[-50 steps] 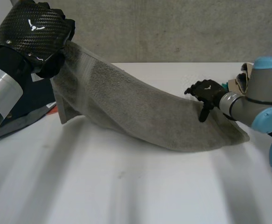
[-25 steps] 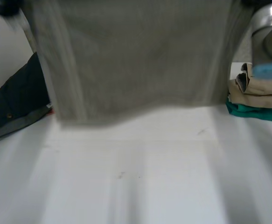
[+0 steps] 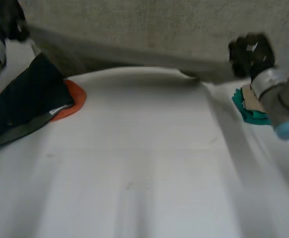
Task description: Fold the laundry.
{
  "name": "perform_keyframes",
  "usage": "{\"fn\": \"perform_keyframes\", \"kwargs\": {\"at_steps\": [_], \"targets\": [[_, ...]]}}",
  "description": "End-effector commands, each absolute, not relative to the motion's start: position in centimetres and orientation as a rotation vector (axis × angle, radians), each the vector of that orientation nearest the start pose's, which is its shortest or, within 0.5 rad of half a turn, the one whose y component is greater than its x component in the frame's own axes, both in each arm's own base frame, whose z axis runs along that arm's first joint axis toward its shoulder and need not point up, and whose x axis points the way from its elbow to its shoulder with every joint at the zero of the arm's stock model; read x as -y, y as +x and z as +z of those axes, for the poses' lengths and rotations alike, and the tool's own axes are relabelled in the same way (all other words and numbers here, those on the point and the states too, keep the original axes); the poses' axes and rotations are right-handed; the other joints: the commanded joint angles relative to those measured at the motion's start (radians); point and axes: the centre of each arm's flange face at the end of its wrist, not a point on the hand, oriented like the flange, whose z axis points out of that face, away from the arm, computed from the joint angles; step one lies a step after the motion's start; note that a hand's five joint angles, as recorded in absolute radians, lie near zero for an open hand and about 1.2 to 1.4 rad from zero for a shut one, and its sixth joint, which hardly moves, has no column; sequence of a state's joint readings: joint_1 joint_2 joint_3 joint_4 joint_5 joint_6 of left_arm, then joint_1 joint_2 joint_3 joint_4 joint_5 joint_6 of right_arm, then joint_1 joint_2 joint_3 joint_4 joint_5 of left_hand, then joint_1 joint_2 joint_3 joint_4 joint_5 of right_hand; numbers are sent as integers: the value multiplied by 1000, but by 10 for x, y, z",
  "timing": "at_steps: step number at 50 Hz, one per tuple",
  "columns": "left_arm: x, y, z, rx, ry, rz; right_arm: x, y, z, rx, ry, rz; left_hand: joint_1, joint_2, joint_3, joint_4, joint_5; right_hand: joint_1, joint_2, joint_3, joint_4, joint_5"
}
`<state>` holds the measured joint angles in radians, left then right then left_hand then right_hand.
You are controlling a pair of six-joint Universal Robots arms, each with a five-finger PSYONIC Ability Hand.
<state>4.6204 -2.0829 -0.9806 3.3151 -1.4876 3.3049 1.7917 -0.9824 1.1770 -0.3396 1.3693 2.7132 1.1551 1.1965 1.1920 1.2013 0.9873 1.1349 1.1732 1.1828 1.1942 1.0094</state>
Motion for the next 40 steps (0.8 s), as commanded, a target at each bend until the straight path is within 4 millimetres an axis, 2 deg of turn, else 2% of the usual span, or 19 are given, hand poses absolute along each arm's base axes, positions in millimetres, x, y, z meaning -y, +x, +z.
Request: {"fn": "perform_keyframes", "kwargs": {"at_steps": [1,3,6,7,10,11,13,14,18,21,22,25,28,29,32,33,36,37,40], "targets": [[411,-176,241,-2175,451,-2276,385,235,174,-2070,-1090,-2189,241,200,204,195,234,261,223,213,202,212],[400,-173,224,-2247,491,-2192,375,231,164,-2134,-1196,-2130,241,200,204,195,234,261,223,213,202,212],[384,-170,212,-2321,555,-2087,365,224,164,-2190,-1305,-2080,241,200,204,195,234,261,223,213,202,212],[367,-169,206,-2380,614,-1995,359,216,172,-2225,-1378,-2066,241,200,204,195,234,261,223,213,202,212],[338,-165,203,-2450,712,-1833,345,201,183,-2304,-1466,-2001,241,200,204,195,234,261,223,213,202,212],[315,-163,199,-2493,792,-1700,331,192,185,-2366,-1540,-1898,241,200,204,195,234,261,223,213,202,212],[293,-160,196,-2520,877,-1557,314,184,186,-2428,-1614,-1759,241,200,204,195,234,261,223,213,202,212],[272,-156,193,-2540,961,-1416,294,177,186,-2472,-1717,-1578,241,200,204,195,234,261,223,213,202,212],[230,-146,186,-2571,1143,-1123,258,156,188,-2512,-1900,-1235,241,200,204,195,234,261,223,213,202,212],[214,-143,183,-2562,1251,-1007,253,153,190,-2461,-1999,-1234,241,200,204,195,234,261,223,213,202,212],[212,-141,186,-2537,1291,-988,252,157,192,-2407,-2055,-1285,241,200,204,195,234,261,223,213,202,212],[218,-141,194,-2480,1311,-1039,258,163,193,-2378,-2045,-1395,241,200,204,195,234,261,223,213,202,212],[235,-152,209,-2418,1270,-1211,273,169,190,-2371,-1966,-1542,241,200,204,195,234,261,223,213,202,212],[245,-160,217,-2401,1237,-1302,277,170,189,-2366,-1950,-1570,241,200,204,195,234,261,223,213,202,212],[263,-171,225,-2379,1175,-1419,294,177,180,-2359,-1890,-1668,241,200,204,195,234,261,223,213,202,212],[277,-176,228,-2365,1131,-1482,304,180,178,-2351,-1860,-1737,241,200,204,195,234,261,223,213,202,212],[300,-183,229,-2342,1068,-1554,321,185,178,-2325,-1808,-1860,241,200,204,195,234,261,223,213,202,212],[315,-187,228,-2325,1031,-1580,330,189,176,-2309,-1774,-1922,241,200,204,195,234,261,223,213,202,212],[333,-194,224,-2315,978,-1584,343,197,174,-2257,-1723,-2020,241,200,204,195,234,261,223,213,202,212]]}}
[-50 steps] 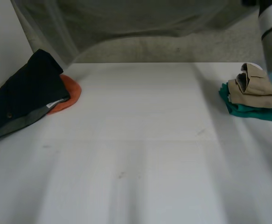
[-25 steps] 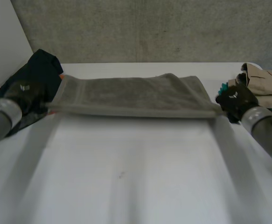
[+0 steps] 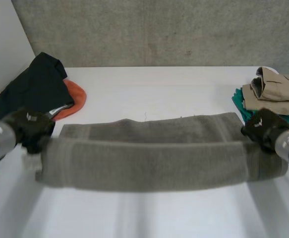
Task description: Fold the laundry.
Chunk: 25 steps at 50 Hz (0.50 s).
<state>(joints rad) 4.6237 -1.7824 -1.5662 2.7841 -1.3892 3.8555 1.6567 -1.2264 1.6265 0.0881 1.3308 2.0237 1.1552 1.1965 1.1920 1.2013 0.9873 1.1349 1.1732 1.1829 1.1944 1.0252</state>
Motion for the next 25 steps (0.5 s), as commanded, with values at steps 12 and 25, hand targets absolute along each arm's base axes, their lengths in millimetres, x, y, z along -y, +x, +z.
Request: {"fn": "perform_keyframes", "kwargs": {"at_steps": [12,25], "targets": [[369,-209,204,-2325,851,-1534,399,236,152,-2011,-1587,-2348,241,200,204,195,234,261,223,213,202,197],[373,-217,182,-2340,838,-1426,427,259,116,-1955,-1599,-2356,241,200,204,195,234,261,223,213,202,197]]}}
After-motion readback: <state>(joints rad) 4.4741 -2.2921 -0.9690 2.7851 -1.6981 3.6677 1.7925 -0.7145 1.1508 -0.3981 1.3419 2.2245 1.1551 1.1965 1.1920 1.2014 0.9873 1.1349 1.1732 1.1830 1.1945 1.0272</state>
